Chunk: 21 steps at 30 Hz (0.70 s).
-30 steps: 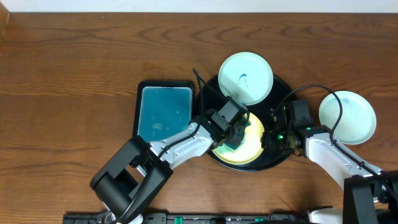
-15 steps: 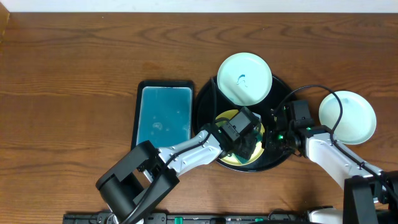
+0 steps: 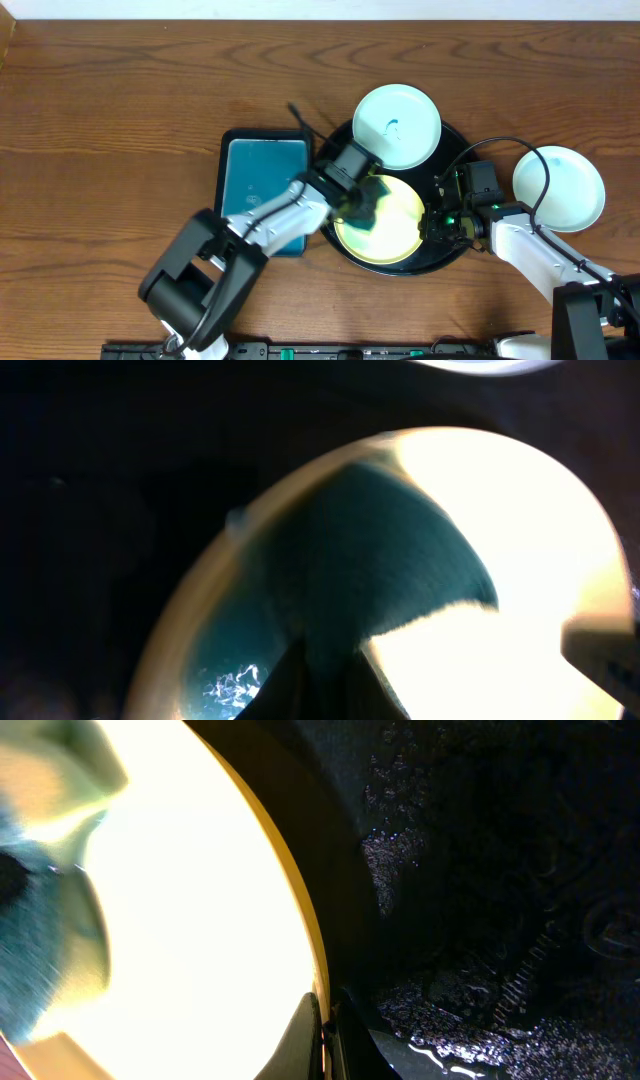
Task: Clean dirty plates on tray and stack at the side
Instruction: 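Scrub the yellow plate with the sponge while right gripper holds its rim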
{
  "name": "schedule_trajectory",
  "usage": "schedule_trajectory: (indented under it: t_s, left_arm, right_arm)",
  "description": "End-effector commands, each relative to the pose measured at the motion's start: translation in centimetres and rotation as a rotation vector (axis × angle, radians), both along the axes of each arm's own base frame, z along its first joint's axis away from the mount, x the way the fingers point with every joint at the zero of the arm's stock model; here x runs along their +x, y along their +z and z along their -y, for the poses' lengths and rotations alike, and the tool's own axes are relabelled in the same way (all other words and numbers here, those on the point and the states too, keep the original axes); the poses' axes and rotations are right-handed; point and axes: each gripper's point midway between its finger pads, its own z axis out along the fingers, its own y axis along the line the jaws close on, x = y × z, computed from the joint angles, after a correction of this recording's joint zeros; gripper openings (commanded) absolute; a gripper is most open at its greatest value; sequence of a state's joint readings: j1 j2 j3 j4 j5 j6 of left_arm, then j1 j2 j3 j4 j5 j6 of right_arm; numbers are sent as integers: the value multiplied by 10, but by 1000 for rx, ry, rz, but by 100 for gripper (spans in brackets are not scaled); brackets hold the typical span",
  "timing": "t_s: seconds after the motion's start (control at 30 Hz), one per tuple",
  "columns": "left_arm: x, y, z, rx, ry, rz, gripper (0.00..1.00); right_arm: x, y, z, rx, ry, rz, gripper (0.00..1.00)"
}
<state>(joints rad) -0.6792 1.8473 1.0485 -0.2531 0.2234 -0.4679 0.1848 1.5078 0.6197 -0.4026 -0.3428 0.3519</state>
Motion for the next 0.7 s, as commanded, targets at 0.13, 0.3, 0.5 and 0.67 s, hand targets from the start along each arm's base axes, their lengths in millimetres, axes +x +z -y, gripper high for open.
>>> schedule_trajectory:
  t_s: [0.13, 0.3, 0.5, 0.67]
  left_arm:
    - [-2, -37, -63, 189, 198, -94, 7]
    - [-11, -26, -47, 120, 157, -121, 7]
    - [-8, 40, -40, 6, 95, -17, 7]
    - [-1, 82, -69, -24, 141, 50, 7]
  right_arm:
    - [-23, -20, 11, -71, 5, -78, 1]
    - [-23, -20, 11, -71, 5, -78, 1]
    - [-17, -19, 10, -67, 4, -53, 19]
    - [-11, -18, 9, -63, 3, -26, 10]
